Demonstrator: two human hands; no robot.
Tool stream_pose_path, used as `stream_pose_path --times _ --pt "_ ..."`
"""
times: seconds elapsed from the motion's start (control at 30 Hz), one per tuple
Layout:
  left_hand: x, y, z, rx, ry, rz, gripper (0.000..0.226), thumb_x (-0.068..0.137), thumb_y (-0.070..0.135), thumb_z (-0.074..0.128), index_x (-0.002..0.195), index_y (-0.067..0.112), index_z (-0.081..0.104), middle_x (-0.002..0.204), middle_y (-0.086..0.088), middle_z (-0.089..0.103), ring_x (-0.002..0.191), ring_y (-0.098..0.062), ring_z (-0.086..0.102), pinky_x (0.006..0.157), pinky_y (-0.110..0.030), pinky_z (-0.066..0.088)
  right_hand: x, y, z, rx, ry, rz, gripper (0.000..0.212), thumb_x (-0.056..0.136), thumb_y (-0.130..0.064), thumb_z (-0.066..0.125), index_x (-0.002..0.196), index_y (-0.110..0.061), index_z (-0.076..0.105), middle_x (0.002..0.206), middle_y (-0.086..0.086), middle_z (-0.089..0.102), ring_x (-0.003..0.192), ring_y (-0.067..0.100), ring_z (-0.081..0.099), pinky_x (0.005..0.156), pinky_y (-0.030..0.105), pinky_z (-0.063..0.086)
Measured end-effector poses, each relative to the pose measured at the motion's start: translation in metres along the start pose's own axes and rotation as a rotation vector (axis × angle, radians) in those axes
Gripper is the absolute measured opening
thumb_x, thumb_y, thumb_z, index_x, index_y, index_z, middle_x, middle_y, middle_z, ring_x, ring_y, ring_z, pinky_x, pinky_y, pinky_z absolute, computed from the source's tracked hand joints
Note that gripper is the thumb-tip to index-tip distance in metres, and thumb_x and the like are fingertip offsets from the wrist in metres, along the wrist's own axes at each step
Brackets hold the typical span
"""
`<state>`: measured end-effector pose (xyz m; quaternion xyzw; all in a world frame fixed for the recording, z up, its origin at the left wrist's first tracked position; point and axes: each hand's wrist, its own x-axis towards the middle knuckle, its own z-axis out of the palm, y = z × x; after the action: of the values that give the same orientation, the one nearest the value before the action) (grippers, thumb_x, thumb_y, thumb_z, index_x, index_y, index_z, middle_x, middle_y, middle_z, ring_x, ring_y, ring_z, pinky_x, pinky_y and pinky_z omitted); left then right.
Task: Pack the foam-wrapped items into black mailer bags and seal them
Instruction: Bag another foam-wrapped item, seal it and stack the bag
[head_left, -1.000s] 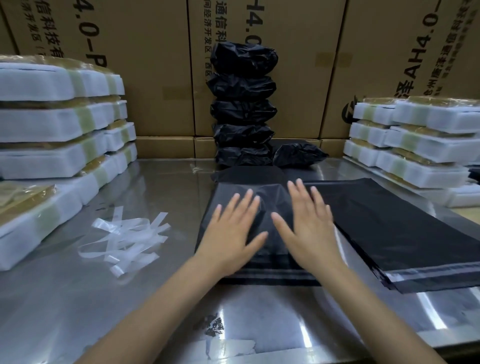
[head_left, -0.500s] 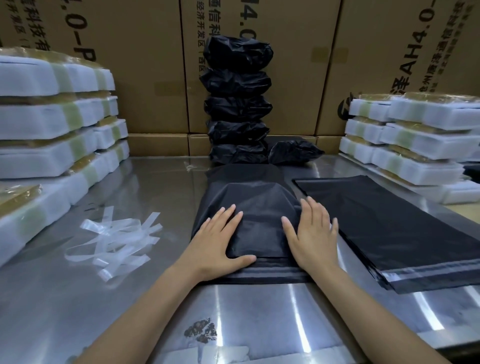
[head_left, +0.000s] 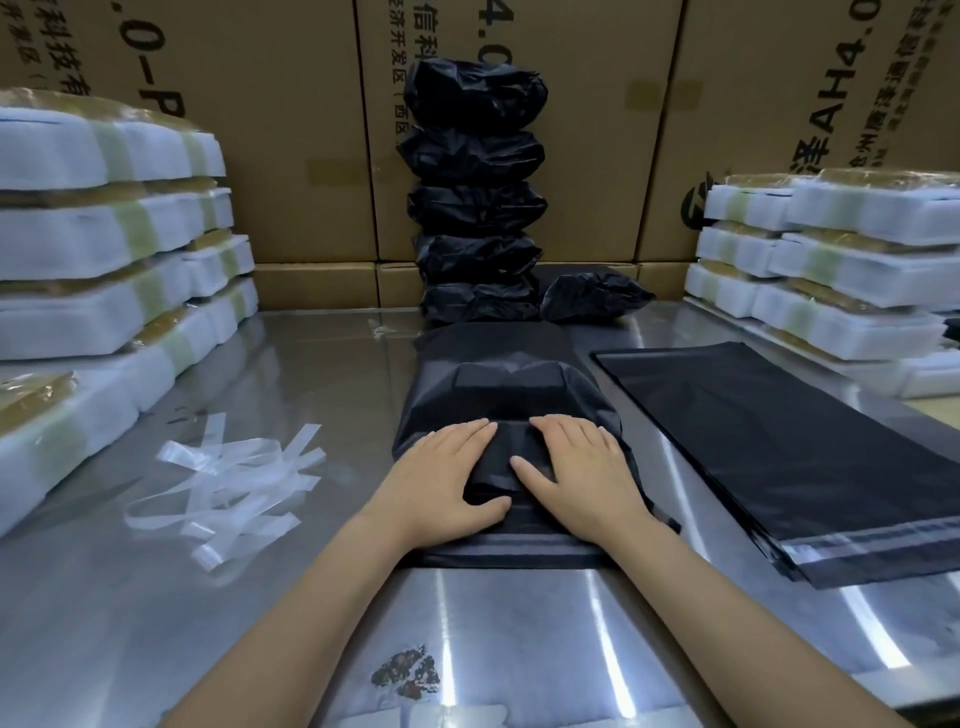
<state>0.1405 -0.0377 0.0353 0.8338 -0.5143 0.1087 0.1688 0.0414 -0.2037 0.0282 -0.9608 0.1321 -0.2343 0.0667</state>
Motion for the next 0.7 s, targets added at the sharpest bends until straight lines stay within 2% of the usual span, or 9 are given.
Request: stream_pose_path --times 0.13,0.23,0.33,0.4,0.5,0.6,0.7 --pt "0.002 -0.008 -0.005 -0.03 -0.025 -0.017 0.08 0.083 0.052 0.056 0.15 0.022 0.023 0.154 0.008 0.027 0.141 -0.007 0.022 0.113 -0.021 0.018 0.003 0.006 -0.002 -0.007 0.001 0.038 0.059 0.091 -0.06 0.039 0.139 -0.024 0.042 0.139 -0.008 0.046 0.13 0.013 0.039 0.111 0.033 0.026" --pt "0.0 -0.016 -0.007 -0.067 -0.043 -0.058 0.079 0.082 0.048 0.059 0.149 0.022 0.026 0.151 0.007 0.032 0.139 -0.009 0.027 0.111 -0.023 0.024 0.003 0.012 -0.002 -0.005 0.013 0.101 0.059 0.09 -0.062 0.04 0.135 -0.023 0.045 0.134 -0.008 0.049 0.125 0.013 0.043 0.106 0.031 0.03" --pt "-0.004 -0.019 -0.006 -0.097 -0.052 -0.113 0.079 0.079 0.045 0.061 0.147 0.023 0.029 0.149 0.007 0.034 0.136 -0.011 0.03 0.109 -0.025 0.028 -0.001 0.012 -0.004 -0.033 0.044 0.155 0.064 0.088 -0.067 0.037 0.132 -0.022 0.048 0.129 -0.008 0.051 0.122 0.013 0.045 0.107 0.034 0.03" --pt "-0.005 -0.019 -0.005 -0.115 -0.046 -0.135 0.079 0.076 0.044 0.059 0.146 0.023 0.029 0.148 0.007 0.035 0.135 -0.011 0.031 0.108 -0.025 0.03 -0.003 0.009 -0.006 -0.035 0.074 0.102 0.071 0.083 -0.073 0.035 0.131 -0.023 0.049 0.126 -0.009 0.053 0.122 0.012 0.046 0.11 0.036 0.028" --pt "-0.004 -0.018 -0.004 -0.106 -0.005 -0.162 0.077 0.078 0.047 0.057 0.146 0.022 0.031 0.146 0.008 0.038 0.134 -0.011 0.033 0.107 -0.026 0.032 -0.003 0.005 -0.011 0.01 -0.017 -0.068 0.081 0.074 -0.081 0.036 0.135 -0.029 0.044 0.132 -0.014 0.05 0.127 0.008 0.041 0.115 0.038 0.021" --pt "0.001 -0.012 -0.004 -0.042 0.03 -0.184 0.072 0.08 0.055 0.055 0.142 0.022 0.039 0.14 0.01 0.043 0.128 -0.011 0.04 0.102 -0.027 0.037 0.0 0.005 -0.01 0.026 -0.08 -0.13 0.074 0.077 -0.068 0.049 0.14 -0.028 0.04 0.139 -0.013 0.046 0.131 0.008 0.038 0.115 0.039 0.02" --pt "0.007 -0.003 -0.003 0.023 0.098 -0.225 0.068 0.078 0.054 0.054 0.139 0.026 0.043 0.135 0.011 0.049 0.122 -0.012 0.047 0.093 -0.027 0.041 0.001 0.001 -0.008 0.029 -0.072 -0.169 0.063 0.08 -0.051 0.051 0.137 -0.027 0.043 0.134 -0.011 0.052 0.127 0.01 0.044 0.112 0.034 0.026"
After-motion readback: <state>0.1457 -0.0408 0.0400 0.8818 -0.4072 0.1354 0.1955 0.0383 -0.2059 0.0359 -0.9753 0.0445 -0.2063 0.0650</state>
